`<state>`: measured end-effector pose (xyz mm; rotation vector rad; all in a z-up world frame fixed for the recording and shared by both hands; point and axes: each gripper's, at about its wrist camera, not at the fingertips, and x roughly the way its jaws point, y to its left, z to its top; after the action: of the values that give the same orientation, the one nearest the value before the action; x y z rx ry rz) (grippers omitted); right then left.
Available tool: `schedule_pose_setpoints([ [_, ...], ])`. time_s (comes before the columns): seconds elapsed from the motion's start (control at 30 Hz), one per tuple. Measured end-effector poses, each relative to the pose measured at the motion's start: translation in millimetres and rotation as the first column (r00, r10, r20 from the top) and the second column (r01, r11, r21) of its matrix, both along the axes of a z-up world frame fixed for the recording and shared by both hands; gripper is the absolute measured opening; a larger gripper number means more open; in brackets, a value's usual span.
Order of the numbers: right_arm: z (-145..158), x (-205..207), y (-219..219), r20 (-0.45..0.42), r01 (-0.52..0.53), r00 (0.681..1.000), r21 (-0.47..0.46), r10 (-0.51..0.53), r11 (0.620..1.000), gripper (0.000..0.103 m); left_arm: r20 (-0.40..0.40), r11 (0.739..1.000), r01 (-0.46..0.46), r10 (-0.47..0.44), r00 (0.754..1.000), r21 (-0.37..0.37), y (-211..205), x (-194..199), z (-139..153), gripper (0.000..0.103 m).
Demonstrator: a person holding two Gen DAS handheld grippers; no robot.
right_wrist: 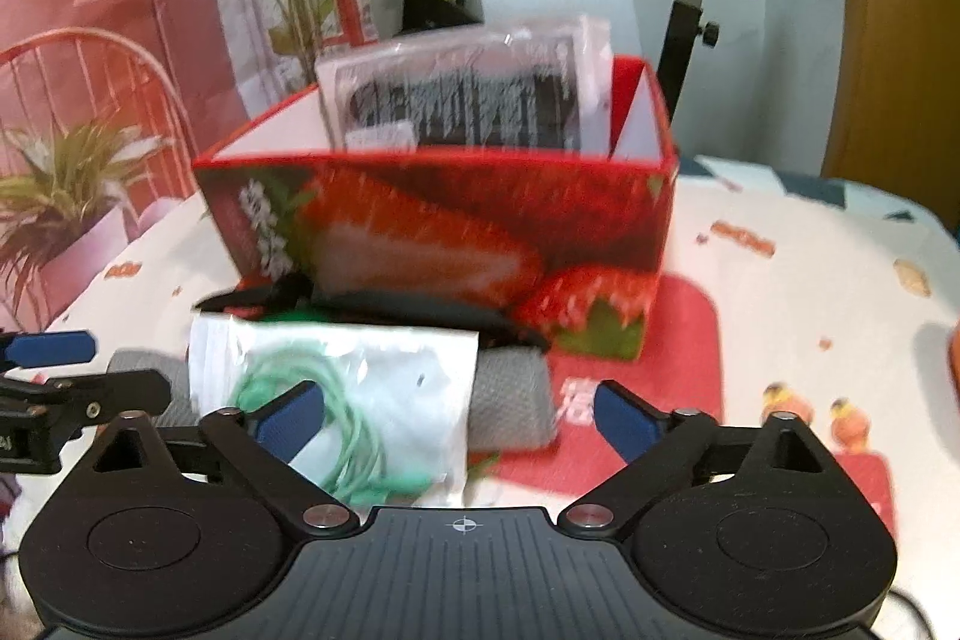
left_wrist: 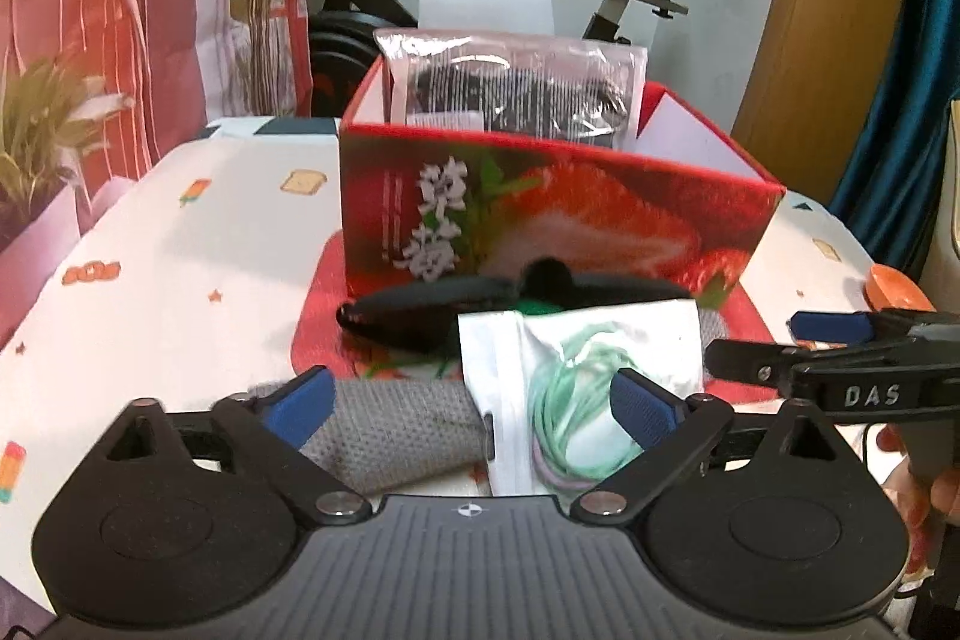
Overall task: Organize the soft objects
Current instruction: 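Move both grippers back to the white bag with green cable, then close both grippers on the white bag's edge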
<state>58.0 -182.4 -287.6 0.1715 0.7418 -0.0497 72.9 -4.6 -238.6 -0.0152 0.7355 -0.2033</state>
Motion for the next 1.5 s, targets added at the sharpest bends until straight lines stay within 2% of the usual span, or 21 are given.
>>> schedule_pose_setpoints([
  [0.03, -4.2, -1.2, 1.1, -0.004, -0.007, 1.0, 0.007, 0.007, 1.0, 0.084, -0.008, 1.0, 0.004, -0.004, 1.0, -0.004, -0.5, -0.1, -2.9, 0.094],
  [0.1, -12.1, -1.9, 3.2, -0.019, -0.021, 1.0, 0.022, 0.022, 1.0, 0.078, -0.03, 1.0, 0.012, -0.013, 0.999, -0.019, -1.4, 1.2, -8.5, 0.084],
  [0.2, -21.3, -2.3, 4.7, -0.03, -0.041, 0.999, 0.046, 0.042, 0.998, 0.075, -0.059, 0.998, 0.034, -0.037, 0.998, -0.047, -2.4, 3.6, -15.9, 0.073],
  [0.33, -27.3, 0.3, 6.3, -0.039, -0.058, 0.997, 0.061, 0.06, 0.996, 0.071, -0.089, 0.997, 0.053, -0.057, 0.994, -0.051, -8.4, 8.0, -24.4, 0.07],
  [0.47, -32.6, 2.8, 5.9, -0.046, -0.066, 0.997, 0.074, 0.069, 0.995, 0.067, -0.117, 0.997, 0.06, -0.067, 0.991, -0.058, -10.6, 11.0, -32.3, 0.062],
  [0.63, -37.9, 4.2, 5.5, -0.053, -0.07, 0.996, 0.084, 0.075, 0.994, 0.062, -0.134, 0.996, 0.051, -0.06, 0.989, -0.074, -10.6, 14.6, -40.3, 0.062],
  [0.83, -43.4, 9.4, 8.6, -0.053, -0.09, 0.994, 0.092, 0.096, 0.992, 0.06, -0.158, 0.988, 0.035, -0.058, 0.986, -0.148, -5.7, 22.4, -55.6, 0.061],
  [0.97, -45.0, 11.2, 11.6, -0.04, -0.112, 0.992, 0.097, 0.116, 0.989, 0.057, -0.15, 0.984, 0.054, -0.08, 0.985, -0.172, -7.0, 20.3, -58.2, 0.05],
  [1.33, -43.8, 6.5, 15.2, -0.035, -0.125, 0.991, 0.104, 0.129, 0.987, 0.049, -0.138, 0.98, 0.05, -0.077, 0.987, -0.191, -5.5, 11.3, -57.4, 0.04],
  [1.5, -39.0, 1.8, 18.4, -0.014, -0.138, 0.99, 0.088, 0.14, 0.986, 0.043, -0.128, 0.982, 0.061, -0.085, 0.988, -0.182, -5.6, 5.7, -52.9, 0.031],
])
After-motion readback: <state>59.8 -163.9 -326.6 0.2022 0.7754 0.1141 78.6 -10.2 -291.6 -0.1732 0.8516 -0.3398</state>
